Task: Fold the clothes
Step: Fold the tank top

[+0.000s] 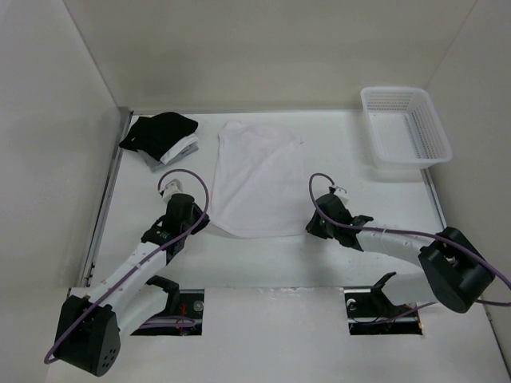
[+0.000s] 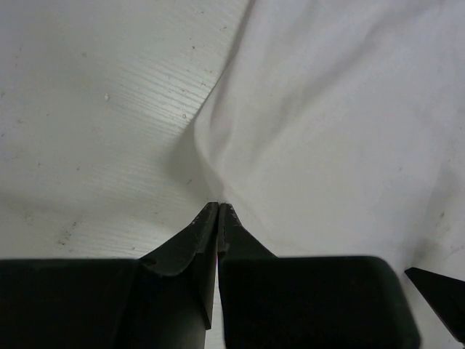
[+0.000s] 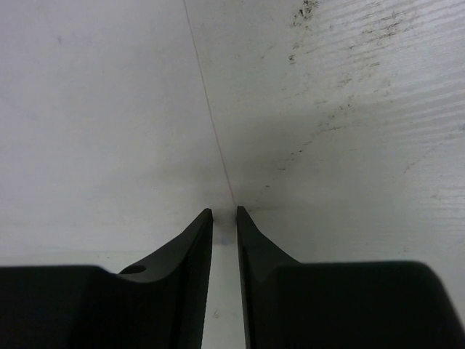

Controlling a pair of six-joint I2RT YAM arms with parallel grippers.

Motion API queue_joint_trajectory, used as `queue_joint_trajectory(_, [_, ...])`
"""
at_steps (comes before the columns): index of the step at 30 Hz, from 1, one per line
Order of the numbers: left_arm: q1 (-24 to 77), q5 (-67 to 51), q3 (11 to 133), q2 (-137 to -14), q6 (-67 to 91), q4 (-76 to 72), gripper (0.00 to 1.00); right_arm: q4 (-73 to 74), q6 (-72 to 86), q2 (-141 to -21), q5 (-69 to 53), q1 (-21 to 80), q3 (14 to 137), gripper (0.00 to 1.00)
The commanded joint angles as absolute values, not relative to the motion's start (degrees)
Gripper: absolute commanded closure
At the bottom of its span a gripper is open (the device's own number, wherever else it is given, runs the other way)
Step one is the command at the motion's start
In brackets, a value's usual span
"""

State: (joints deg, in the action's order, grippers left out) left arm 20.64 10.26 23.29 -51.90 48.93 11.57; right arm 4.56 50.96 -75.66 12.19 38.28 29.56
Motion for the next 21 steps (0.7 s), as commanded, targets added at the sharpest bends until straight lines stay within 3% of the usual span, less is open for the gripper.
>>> queue_joint_trajectory(1, [20.7,9.8,23.3,-50.6,48.3,8.8,0.99,4.0,51.9,-76.8,11.1,38.5,29.6,0.79])
queue_joint_trajectory(8, [20.3,9.8,25.0,-49.7,48.2,8.8,0.99,3.1,51.9,-73.2,11.2,38.5,29.3,1.0])
queue_joint_trajectory(14, [20.6,10.6,36.0,-45.3,45.6,9.4,1.0,9.8,46.2,-53.7,15.2,38.5,35.0,1.0])
queue_joint_trajectory(21, [26.1,16.9,56.4,-37.5,43.6,10.8,1.0,24.8,34.2,-41.2,27.1,45.8,60.6,1.0])
